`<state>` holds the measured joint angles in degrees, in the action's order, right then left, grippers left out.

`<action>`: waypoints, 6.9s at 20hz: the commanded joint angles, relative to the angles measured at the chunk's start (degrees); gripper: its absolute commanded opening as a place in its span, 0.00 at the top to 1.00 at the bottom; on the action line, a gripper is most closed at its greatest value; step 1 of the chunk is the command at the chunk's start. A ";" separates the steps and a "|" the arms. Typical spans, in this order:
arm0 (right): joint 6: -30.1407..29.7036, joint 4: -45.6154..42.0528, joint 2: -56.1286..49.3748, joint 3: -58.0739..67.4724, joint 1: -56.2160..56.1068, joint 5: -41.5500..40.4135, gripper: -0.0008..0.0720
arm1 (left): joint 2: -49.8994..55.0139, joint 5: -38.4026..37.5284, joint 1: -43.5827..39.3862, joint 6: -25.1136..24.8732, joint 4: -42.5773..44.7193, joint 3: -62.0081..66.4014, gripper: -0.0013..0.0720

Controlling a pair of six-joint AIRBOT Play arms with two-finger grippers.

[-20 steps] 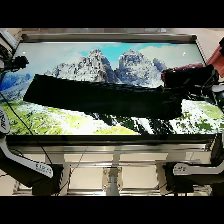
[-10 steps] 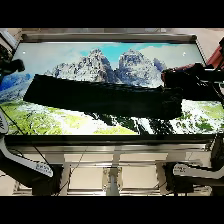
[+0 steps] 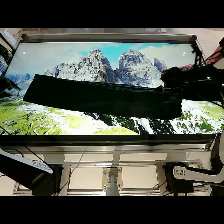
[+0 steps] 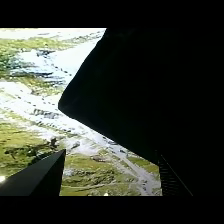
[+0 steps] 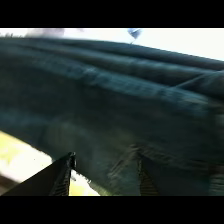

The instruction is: Fold the clothes and pants, and hang the long-sleeved shirts on hangers.

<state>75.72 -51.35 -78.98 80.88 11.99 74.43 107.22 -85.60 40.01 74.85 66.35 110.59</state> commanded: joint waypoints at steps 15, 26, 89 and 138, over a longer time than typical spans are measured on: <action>3.32 -1.31 0.04 0.07 -6.56 2.32 0.38 | 10.69 3.54 0.46 -6.69 -2.25 0.02 0.13; 3.76 -1.36 0.04 0.07 -6.56 2.08 0.38 | 12.46 3.80 -5.40 -7.82 -2.29 0.02 0.17; 2.64 -6.49 0.04 0.07 -7.04 8.61 0.38 | -12.50 -5.92 -54.58 17.94 15.04 -11.78 0.93; -0.31 -0.94 0.04 0.07 -7.04 14.43 0.38 | -11.04 5.95 -9.77 -11.54 -11.63 -42.97 0.13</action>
<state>75.24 -53.43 -78.98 80.88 4.99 90.00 94.04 -80.12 30.79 63.90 56.27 67.64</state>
